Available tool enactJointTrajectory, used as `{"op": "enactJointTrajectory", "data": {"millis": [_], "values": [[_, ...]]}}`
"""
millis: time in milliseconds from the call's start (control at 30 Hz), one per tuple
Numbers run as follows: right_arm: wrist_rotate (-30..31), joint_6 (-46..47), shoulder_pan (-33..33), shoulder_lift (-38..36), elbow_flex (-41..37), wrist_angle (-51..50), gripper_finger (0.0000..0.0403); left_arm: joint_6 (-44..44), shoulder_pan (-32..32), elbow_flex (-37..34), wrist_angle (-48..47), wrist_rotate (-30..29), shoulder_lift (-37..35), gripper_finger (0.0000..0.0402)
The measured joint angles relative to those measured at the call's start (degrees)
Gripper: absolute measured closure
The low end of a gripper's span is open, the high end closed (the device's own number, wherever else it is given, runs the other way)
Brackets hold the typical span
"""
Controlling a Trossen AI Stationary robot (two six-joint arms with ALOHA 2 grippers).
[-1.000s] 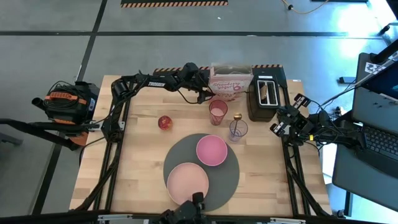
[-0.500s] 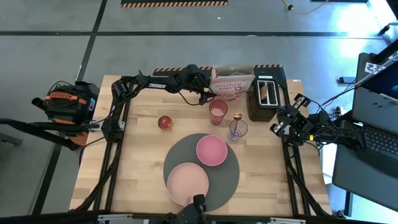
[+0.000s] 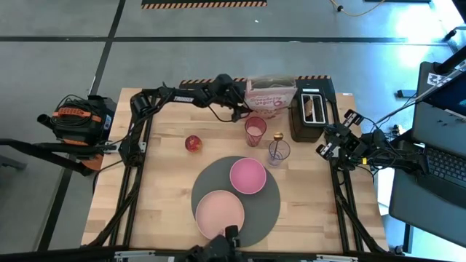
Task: Arrange a breakfast setting
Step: Pour the cereals from the pink cereal box into the pink bowl
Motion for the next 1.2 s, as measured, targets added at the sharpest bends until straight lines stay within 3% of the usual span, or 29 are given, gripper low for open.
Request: {"op": "enactJointTrajectory", "data": {"millis": [300, 767, 1200], "values": [[0.0, -0.01, -0.01, 0.0, 0.0, -0.29, 0.0403, -1.9, 1.14, -0.04, -0.61, 2.03, -0.68, 0.023], [0.01, 0.0, 0.01, 0.0, 0.0, -0.27, 0.0403, -0.14, 1.12, -0.09, -4.64, 2.36, -8.26, 0.023], [0.46, 0.0, 0.01, 0.02, 0.0, -0.25, 0.0403, 3.54, 0.68, -0.04, -9.6, 1.7, -8.41, 0.024]]}}
